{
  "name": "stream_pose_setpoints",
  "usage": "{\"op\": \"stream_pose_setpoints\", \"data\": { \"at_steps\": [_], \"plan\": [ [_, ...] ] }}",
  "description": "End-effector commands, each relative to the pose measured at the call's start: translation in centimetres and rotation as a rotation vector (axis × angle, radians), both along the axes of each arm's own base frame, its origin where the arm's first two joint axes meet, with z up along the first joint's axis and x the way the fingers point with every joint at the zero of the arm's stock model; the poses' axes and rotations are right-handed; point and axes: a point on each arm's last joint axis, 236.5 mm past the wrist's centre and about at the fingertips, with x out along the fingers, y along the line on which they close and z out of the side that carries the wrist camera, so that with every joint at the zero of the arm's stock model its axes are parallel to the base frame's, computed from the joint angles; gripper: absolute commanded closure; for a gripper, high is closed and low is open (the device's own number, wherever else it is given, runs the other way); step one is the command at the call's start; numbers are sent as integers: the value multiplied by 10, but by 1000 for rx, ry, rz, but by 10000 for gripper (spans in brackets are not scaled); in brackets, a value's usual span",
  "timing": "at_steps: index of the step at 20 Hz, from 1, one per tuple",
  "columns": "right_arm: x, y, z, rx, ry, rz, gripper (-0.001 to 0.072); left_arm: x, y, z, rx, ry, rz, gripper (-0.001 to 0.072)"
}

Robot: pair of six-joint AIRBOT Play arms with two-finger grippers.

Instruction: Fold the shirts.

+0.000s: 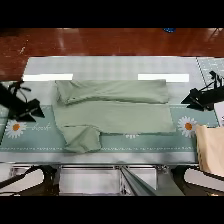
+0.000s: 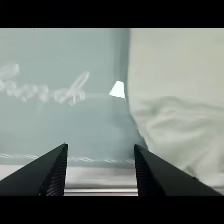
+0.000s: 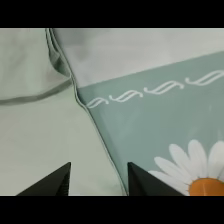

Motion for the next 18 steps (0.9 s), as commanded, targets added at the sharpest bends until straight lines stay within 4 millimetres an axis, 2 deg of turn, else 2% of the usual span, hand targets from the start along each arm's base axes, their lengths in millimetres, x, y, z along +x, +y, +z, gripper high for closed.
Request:
{"op": "stream_pose_setpoints", "data": {
  "at_steps": [1, 4, 6, 9, 11, 12, 13, 14, 15, 16, 18],
  "plan": [
    [-11, 25, -3, 70, -101, -38, 302, -27, -41, -23, -248, -102, 246, 201],
    [-6, 31, 3, 102, -131, -39, 304, -57, -62, -53, -269, -22, 258, 201],
    [-7, 30, 5, 116, -129, -48, 304, -62, -70, -70, -242, -16, 273, 201],
    [-10, 21, 5, 121, -123, -76, 304, -51, -94, -79, -257, -59, 274, 202],
    [-17, 3, 5, 132, -109, -129, 304, -43, -102, -88, -221, -74, 272, 204],
    [-27, -9, 3, 132, -86, -156, 304, -35, -104, -89, -211, -95, 299, 205],
    [-44, -22, -2, 121, -35, -170, 304, -25, -110, -87, -224, -127, 315, 279],
    [-67, -30, -10, 110, 44, -181, 304, -19, -116, -84, -245, -156, 307, 449],
    [-91, -30, -18, 119, 129, -182, 304, -16, -122, -80, -273, -184, 277, 675],
    [-113, -24, -28, 132, 205, -178, 304, -15, -126, -77, -294, -195, 258, 686],
    [-131, -2, -42, 181, 283, -194, 304, -19, -130, -74, -312, -186, 238, 686]
  ]
}}
